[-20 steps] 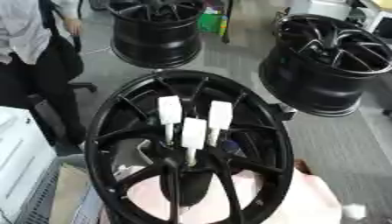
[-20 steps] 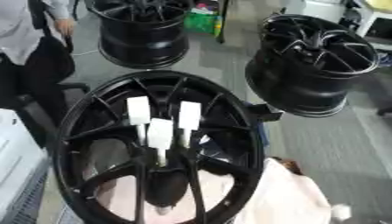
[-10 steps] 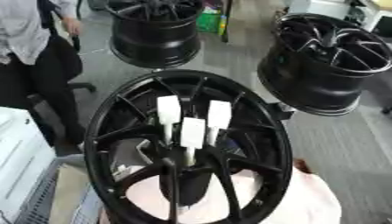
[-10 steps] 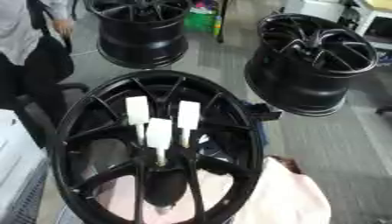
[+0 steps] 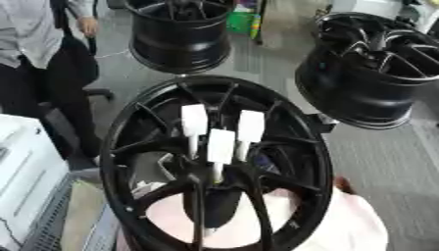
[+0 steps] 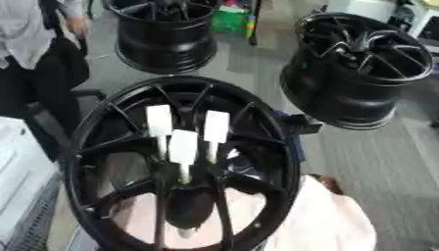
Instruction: Pull the pin out of the wheel hub.
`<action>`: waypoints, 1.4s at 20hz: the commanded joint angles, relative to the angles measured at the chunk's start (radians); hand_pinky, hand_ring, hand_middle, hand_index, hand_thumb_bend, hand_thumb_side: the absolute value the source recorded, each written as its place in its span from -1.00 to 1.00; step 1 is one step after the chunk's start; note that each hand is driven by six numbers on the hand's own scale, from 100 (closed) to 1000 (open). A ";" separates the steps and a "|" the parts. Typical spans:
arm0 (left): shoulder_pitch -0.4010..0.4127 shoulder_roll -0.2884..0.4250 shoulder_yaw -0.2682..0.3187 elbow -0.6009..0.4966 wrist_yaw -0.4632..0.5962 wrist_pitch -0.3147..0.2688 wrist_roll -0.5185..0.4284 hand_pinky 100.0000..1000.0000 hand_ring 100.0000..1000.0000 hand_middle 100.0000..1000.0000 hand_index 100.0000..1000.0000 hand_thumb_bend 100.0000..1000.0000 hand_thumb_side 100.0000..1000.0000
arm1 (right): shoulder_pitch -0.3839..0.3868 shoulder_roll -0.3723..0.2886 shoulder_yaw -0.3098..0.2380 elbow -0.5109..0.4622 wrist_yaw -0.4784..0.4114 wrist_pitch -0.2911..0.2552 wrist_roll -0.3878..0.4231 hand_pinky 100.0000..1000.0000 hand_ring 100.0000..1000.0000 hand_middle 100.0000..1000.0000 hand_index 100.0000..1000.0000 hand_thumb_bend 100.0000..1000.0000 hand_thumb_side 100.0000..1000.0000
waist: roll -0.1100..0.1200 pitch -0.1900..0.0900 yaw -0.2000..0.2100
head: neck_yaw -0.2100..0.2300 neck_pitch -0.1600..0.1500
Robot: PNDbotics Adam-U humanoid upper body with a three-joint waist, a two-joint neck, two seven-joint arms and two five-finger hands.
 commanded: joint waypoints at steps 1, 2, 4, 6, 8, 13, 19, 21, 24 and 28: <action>-0.017 0.015 -0.018 -0.017 0.016 0.001 -0.026 0.52 0.70 0.17 0.63 -0.69 0.02 | 0.027 -0.026 -0.007 -0.129 -0.033 -0.005 0.007 0.70 0.65 0.50 0.64 -1.00 -0.49 | 0.003 -0.005 -0.004 | 0.013 -0.009; -0.018 0.014 -0.024 -0.017 0.020 0.002 -0.033 0.52 0.70 0.17 0.63 -0.70 0.02 | 0.042 -0.021 -0.007 -0.169 -0.040 -0.005 0.001 0.69 0.63 0.48 0.64 -1.00 -0.46 | 0.003 -0.004 -0.005 | 0.017 -0.009; -0.020 0.012 -0.032 -0.017 0.027 0.003 -0.046 0.52 0.70 0.17 0.64 -0.70 0.03 | 0.066 -0.010 -0.007 -0.244 -0.053 0.001 -0.016 0.68 0.61 0.46 0.63 -1.00 -0.39 | 0.003 -0.001 -0.007 | 0.021 -0.009; -0.022 0.011 -0.038 -0.017 0.033 0.003 -0.055 0.52 0.70 0.16 0.64 -0.71 0.03 | 0.085 -0.003 -0.007 -0.303 -0.065 0.014 -0.039 0.67 0.58 0.44 0.62 -1.00 -0.34 | 0.003 0.000 -0.008 | 0.023 -0.007; -0.023 0.012 -0.043 -0.017 0.037 0.003 -0.063 0.52 0.70 0.16 0.64 -0.71 0.04 | 0.101 0.001 -0.004 -0.343 -0.061 0.038 -0.066 0.67 0.56 0.42 0.61 -1.00 -0.33 | 0.003 0.002 -0.009 | 0.026 -0.006; -0.024 0.013 -0.052 -0.017 0.045 0.004 -0.077 0.52 0.71 0.16 0.64 -0.73 0.04 | 0.142 0.017 0.000 -0.423 -0.048 0.080 -0.113 0.66 0.55 0.40 0.61 -1.00 -0.31 | 0.003 0.007 -0.013 | 0.032 -0.007; -0.028 0.018 -0.057 -0.017 0.049 0.003 -0.086 0.52 0.71 0.16 0.64 -0.73 0.04 | 0.183 0.044 -0.009 -0.494 -0.051 0.115 -0.166 0.65 0.53 0.38 0.60 -1.00 -0.26 | 0.003 0.014 -0.019 | 0.032 -0.009; -0.029 0.020 -0.059 -0.017 0.050 0.001 -0.088 0.52 0.71 0.16 0.64 -0.74 0.04 | 0.193 0.054 -0.014 -0.508 -0.053 0.121 -0.177 0.65 0.53 0.38 0.60 -1.00 -0.25 | 0.004 0.016 -0.021 | 0.032 -0.012; -0.030 0.024 -0.060 -0.017 0.050 0.000 -0.090 0.52 0.71 0.16 0.64 -0.74 0.04 | 0.205 0.067 -0.021 -0.528 -0.053 0.127 -0.188 0.64 0.53 0.37 0.60 -1.00 -0.25 | 0.004 0.018 -0.025 | 0.034 -0.016; -0.031 0.027 -0.063 -0.017 0.051 0.000 -0.093 0.52 0.71 0.16 0.64 -0.74 0.04 | 0.214 0.076 -0.029 -0.539 -0.051 0.135 -0.197 0.64 0.52 0.37 0.59 -1.00 -0.25 | 0.006 0.020 -0.031 | 0.036 -0.018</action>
